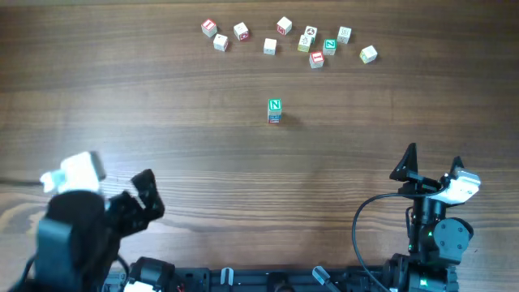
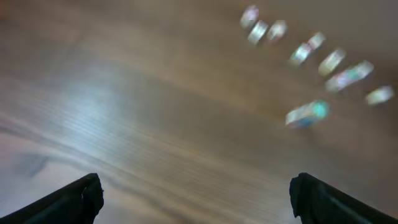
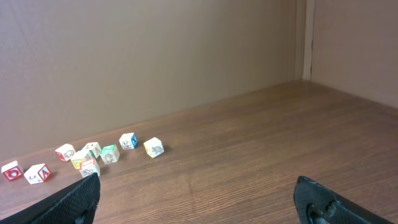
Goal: Form a tower
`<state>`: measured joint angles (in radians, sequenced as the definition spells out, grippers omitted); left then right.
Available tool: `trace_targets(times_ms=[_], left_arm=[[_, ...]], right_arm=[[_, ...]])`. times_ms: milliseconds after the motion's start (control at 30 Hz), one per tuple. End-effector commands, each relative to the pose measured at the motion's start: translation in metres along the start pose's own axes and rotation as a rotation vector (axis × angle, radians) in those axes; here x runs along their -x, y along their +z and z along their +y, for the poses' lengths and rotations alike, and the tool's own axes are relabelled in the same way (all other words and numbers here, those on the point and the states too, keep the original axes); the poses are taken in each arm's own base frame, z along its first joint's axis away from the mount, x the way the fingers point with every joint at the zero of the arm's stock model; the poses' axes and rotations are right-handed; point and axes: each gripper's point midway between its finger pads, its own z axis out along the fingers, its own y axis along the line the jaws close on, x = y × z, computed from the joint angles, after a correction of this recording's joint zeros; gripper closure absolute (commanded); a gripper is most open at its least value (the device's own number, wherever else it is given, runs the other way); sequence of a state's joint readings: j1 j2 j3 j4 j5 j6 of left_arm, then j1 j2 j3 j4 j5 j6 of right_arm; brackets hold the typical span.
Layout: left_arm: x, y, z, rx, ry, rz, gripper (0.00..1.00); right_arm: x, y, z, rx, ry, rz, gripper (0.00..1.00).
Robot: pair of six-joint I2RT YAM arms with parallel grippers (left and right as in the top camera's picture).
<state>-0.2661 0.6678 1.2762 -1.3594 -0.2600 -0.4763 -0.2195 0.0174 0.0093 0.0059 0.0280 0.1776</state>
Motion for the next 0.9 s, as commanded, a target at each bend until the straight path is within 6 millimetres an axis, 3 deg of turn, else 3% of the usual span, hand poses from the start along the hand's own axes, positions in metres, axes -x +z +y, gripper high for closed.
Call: trace_targets(times_ms=[0, 100, 167, 400, 533, 633, 867], left_arm=[[0.007, 0.015, 0.003, -0.048, -0.046, -0.194, 0.00], [0.002, 0.059, -0.021, -0.215, 0.024, -0.403, 0.00], [-0.002, 0.078, -0.025, -0.265, 0.022, -0.516, 0.00], [-0.042, 0.132, -0.002, -0.226, -0.017, -0.600, 0.00], [-0.043, 0.146, 0.001, -0.245, -0.054, -0.679, 0.00], [-0.047, 0.153, 0.007, -0.233, -0.044, -0.645, 0.00], [-0.058, 0.157, -0.005, -0.294, 0.056, -0.592, 0.00]], right_arm=[[0.003, -0.001, -0.004, -0.021, -0.014, -0.019, 0.00], [0.003, -0.001, -0.004, -0.021, -0.014, -0.019, 0.00], [0.003, -0.001, -0.004, -0.021, -0.014, -0.019, 0.00], [0.003, -0.001, -0.004, -0.021, -0.014, -0.019, 0.00], [0.003, -0.001, -0.004, -0.021, -0.014, -0.019, 0.00], [0.003, -0.001, -0.004, -0.021, -0.013, -0.019, 0.00], [0.003, -0.001, -0.004, -0.021, -0.014, -0.019, 0.01]])
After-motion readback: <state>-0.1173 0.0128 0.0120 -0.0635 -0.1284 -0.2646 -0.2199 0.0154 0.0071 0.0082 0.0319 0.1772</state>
